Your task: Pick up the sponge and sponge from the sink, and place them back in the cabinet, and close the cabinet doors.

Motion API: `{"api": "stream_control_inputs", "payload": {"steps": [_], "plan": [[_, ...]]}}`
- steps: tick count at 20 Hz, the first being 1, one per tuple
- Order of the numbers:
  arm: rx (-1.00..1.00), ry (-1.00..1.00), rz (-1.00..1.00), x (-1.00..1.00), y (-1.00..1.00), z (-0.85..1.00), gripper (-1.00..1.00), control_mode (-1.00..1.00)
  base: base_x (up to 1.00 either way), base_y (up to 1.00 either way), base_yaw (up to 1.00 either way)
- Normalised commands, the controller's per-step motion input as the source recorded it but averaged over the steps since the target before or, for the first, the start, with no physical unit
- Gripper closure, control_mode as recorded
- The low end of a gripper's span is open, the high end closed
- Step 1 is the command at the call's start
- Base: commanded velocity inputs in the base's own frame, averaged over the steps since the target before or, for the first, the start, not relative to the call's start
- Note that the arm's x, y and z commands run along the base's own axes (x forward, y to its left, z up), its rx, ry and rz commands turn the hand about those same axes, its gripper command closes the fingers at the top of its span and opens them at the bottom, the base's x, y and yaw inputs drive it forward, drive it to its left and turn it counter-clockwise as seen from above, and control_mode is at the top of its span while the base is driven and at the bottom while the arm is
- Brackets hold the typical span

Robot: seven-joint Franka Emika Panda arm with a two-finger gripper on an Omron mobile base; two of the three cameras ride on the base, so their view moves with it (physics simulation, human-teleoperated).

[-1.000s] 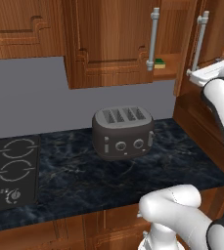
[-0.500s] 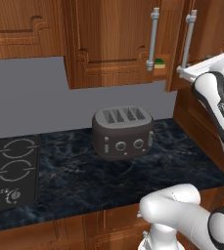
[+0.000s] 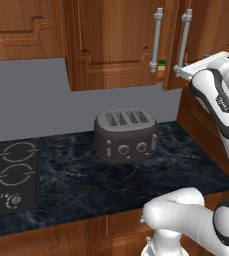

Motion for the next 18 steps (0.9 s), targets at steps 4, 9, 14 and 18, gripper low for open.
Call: {"api": "stream_control_inputs", "payload": {"steps": [4, 9, 14, 18], "plan": [[0.00, 0.00, 0.00, 0.23, 0.08, 0.00, -1.00, -1.00, 0.00, 0.00, 0.00], [0.00, 0.00, 0.00, 0.30, 0.08, 0.00, -1.00, -1.00, 0.00, 0.00, 0.00], [0.00, 0.00, 0.00, 0.28, 0.08, 0.00, -1.00, -1.00, 0.00, 0.00, 0.00], [0.00, 0.00, 0.00, 0.18, 0.06, 0.00, -1.00, -1.00, 0.00, 0.00, 0.00]]}}
